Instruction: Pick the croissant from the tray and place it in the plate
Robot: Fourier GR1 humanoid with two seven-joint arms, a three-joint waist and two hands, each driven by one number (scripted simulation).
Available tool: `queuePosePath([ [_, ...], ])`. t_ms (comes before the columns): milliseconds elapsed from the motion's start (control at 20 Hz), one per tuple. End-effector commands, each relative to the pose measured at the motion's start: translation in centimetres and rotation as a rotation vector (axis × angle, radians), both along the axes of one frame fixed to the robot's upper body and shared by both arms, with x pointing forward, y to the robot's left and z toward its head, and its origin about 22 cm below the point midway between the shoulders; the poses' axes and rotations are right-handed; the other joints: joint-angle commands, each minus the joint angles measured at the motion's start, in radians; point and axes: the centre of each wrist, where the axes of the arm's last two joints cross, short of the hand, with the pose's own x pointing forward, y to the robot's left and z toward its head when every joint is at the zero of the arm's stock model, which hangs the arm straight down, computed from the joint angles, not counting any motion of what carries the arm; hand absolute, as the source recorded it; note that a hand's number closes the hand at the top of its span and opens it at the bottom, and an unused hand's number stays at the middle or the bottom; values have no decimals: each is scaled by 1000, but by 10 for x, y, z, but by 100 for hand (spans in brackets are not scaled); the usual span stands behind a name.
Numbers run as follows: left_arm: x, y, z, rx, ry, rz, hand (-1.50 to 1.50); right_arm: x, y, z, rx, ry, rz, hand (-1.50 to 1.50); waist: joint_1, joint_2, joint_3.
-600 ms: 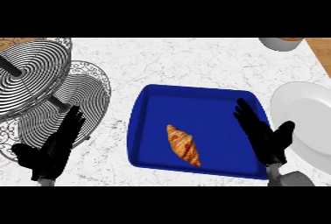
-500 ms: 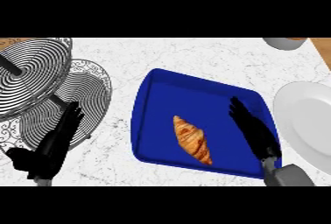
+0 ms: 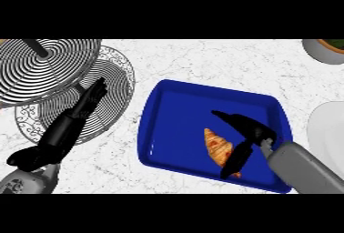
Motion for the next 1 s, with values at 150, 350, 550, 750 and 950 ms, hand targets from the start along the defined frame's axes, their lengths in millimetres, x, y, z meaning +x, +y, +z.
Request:
queuePosePath([
  [150,17,-19,18,52,-52,-78,0,17,99,41,-509,-113,481,-150,-13,12,11],
  [350,19,-9,15,44,-32,-27,0,13,179,55,-625,-120,598,-150,-66,2,13],
  [550,16,-15,17,49,-37,11,0,24,223,51,-707,39,564,-150,-102,-4,14],
  [750,28,-8,28,42,-18,18,0,43,230,70,-762,158,572,-150,-113,-4,14],
  [950,26,-6,25,43,-23,0,0,51,226,59,-831,275,555,-150,-100,-3,12],
])
